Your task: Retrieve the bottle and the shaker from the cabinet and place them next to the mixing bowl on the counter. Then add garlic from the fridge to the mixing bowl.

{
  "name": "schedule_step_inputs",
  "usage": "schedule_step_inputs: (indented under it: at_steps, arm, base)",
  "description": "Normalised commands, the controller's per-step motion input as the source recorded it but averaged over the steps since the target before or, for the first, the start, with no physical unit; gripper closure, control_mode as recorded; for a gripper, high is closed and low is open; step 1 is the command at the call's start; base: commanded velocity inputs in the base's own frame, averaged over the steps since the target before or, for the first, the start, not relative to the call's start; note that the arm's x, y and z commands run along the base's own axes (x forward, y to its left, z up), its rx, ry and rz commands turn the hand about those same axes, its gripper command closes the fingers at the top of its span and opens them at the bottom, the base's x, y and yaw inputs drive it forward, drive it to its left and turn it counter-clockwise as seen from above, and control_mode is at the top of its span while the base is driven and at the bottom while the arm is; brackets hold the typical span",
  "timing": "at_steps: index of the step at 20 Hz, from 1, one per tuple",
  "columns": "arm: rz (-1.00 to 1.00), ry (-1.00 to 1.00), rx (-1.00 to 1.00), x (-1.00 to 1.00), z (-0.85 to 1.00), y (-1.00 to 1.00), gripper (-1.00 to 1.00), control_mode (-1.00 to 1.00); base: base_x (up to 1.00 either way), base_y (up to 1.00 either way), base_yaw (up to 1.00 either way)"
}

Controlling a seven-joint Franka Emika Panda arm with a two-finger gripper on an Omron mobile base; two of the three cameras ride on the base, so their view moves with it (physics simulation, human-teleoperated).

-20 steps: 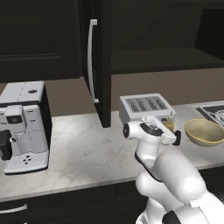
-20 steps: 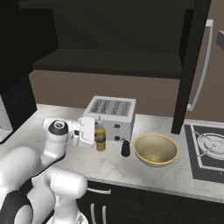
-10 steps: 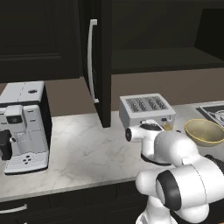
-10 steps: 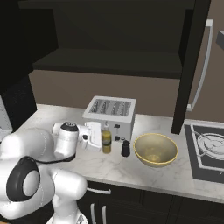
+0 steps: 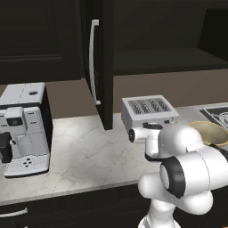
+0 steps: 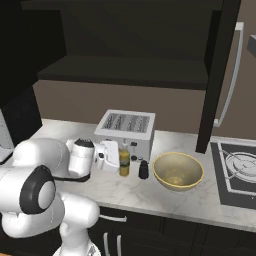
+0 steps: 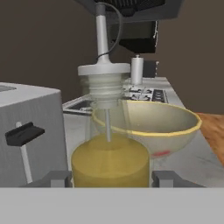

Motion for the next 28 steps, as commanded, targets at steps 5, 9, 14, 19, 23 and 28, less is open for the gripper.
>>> schedule_step_inputs:
  at_steps: [5,9,14,19,23,28]
  arm:
    - [0.0,-0.07,0.0,0.11,-0.25,-0.02,1.0,-1.0]
    - [0.0,-0.15,0.0,0.02,-0.28,-0.01,1.0,-1.0]
    - [0.0,-0.17,0.0,0.0,-0.31,0.0,1.0,-1.0]
    - [0.0,-0.07,0.0,0.0,-0.34,0.0,1.0,-1.0]
    - [0.0,0.0,0.0,0.0,-0.06,0.0,1.0,-1.0]
    - [0.0,0.0,-0.01,0.0,-0.28,0.01,1.0,-1.0]
  base:
    - [0.0,0.0,0.0]
    - [0.0,0.0,0.0]
    - [0.0,0.0,0.0]
    - [0.0,0.0,0.0]
    - [0.0,0.0,0.0]
    - [0.0,0.0,0.0]
